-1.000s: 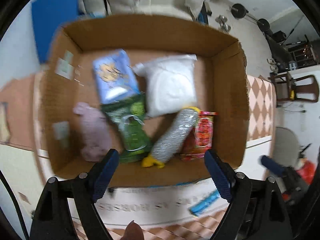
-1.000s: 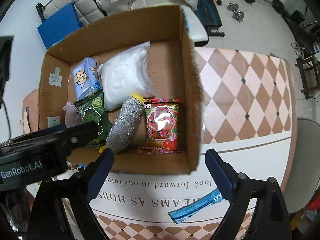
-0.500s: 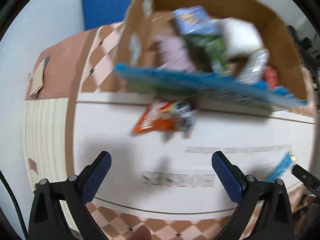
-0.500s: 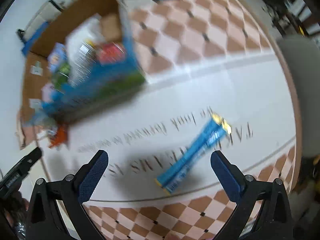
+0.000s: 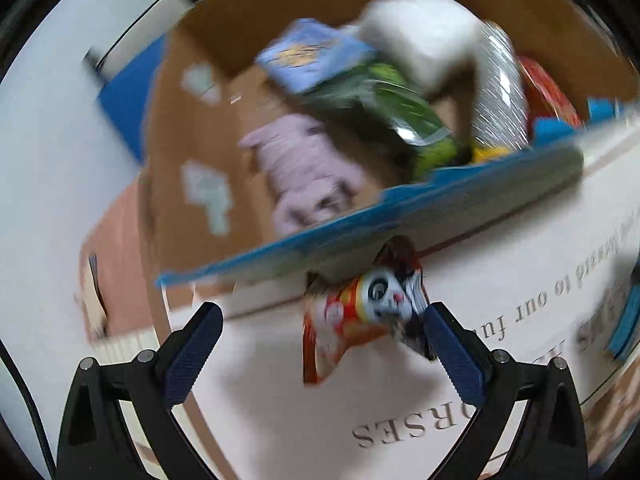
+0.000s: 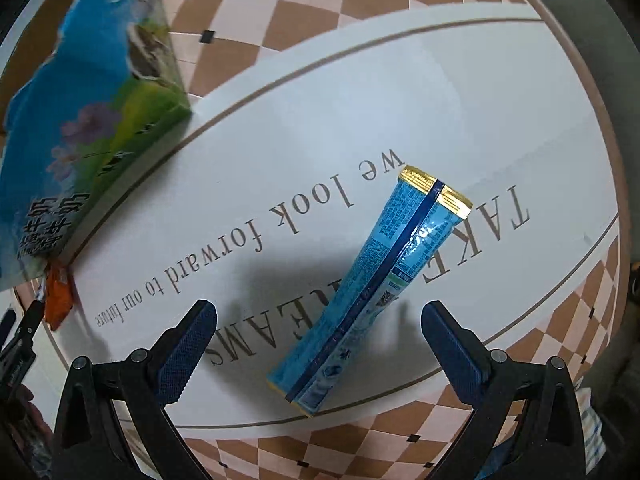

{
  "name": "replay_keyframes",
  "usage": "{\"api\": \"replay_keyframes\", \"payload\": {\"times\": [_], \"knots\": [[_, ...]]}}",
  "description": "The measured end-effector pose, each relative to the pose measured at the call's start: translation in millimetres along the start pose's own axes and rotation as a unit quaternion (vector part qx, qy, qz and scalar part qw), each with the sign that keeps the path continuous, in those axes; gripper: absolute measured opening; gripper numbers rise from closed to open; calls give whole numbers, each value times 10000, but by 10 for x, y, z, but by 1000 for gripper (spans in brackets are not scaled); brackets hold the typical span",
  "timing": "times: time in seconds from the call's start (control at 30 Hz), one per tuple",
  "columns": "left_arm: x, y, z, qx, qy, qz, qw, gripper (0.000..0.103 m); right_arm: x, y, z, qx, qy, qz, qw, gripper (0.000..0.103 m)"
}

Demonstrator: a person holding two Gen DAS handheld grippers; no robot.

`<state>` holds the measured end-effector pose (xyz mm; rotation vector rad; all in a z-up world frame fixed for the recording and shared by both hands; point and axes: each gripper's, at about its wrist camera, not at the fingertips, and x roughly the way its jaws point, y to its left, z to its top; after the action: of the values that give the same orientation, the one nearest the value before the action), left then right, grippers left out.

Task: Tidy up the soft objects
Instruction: 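Grasp the orange snack bag with left tool while right tool grasps blue tube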

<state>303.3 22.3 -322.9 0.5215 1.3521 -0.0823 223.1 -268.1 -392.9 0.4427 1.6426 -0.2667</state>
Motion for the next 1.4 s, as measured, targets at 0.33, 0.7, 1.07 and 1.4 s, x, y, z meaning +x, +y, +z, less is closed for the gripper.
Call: {"api": "replay_keyframes", "payload": {"times": [0.33,0.7,1.07,1.4], "knots": [[184,-378,93,661,249,0,9975,68,196,-67,7,64,256,-6,9997,74],[63,160,-311,-1097,493,-1525,9810,40,182,-7,-447,-487,266,-88,9984,18],[91,234,-570,-912,703,-1943,9742,35,-420,483,-781,-1423,-109,320,9893,16],[341,-203,-318,970,1167,-1859,9708,78,-414,674,-638,-1729,-74,150,9848,16]]}}
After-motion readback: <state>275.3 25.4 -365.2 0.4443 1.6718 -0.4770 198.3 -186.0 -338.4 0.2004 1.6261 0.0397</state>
